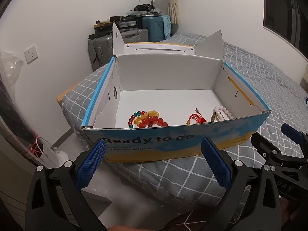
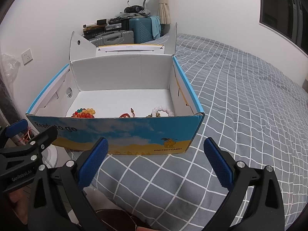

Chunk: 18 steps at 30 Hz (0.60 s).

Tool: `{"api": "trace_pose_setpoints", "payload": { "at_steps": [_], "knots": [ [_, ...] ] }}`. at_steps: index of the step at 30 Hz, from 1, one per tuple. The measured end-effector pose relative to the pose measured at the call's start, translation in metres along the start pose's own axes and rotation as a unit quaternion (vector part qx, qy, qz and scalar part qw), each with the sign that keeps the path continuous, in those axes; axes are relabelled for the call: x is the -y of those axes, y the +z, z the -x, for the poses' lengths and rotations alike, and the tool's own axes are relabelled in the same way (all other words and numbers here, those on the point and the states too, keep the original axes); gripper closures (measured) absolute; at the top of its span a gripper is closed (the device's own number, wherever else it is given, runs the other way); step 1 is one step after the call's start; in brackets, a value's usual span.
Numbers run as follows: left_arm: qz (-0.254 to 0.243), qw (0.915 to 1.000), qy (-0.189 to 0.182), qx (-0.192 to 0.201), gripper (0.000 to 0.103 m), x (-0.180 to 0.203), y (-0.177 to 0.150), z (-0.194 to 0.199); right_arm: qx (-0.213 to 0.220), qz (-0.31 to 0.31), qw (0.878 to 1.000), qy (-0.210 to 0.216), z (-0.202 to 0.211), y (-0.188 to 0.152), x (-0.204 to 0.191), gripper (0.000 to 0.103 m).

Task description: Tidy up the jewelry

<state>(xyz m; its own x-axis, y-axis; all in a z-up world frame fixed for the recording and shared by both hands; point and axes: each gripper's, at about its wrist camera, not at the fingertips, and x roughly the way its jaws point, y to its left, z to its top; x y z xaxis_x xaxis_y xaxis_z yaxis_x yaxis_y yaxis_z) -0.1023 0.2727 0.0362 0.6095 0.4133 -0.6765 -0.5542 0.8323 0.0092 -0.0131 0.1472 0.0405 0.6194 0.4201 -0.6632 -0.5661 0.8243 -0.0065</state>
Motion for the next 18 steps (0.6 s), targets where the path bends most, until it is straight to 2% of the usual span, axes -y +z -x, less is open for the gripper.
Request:
{"api": "trace_pose_setpoints", "payload": {
  "at_steps": [18],
  "knots": [
    [0.004,0.9999,0.010,0.005,0.006,-0.0033,-0.0015,0.0010,0.002,0.000,1.000,0.000,0.0018,0.0000,-0.0002,0.008]
  ]
}}
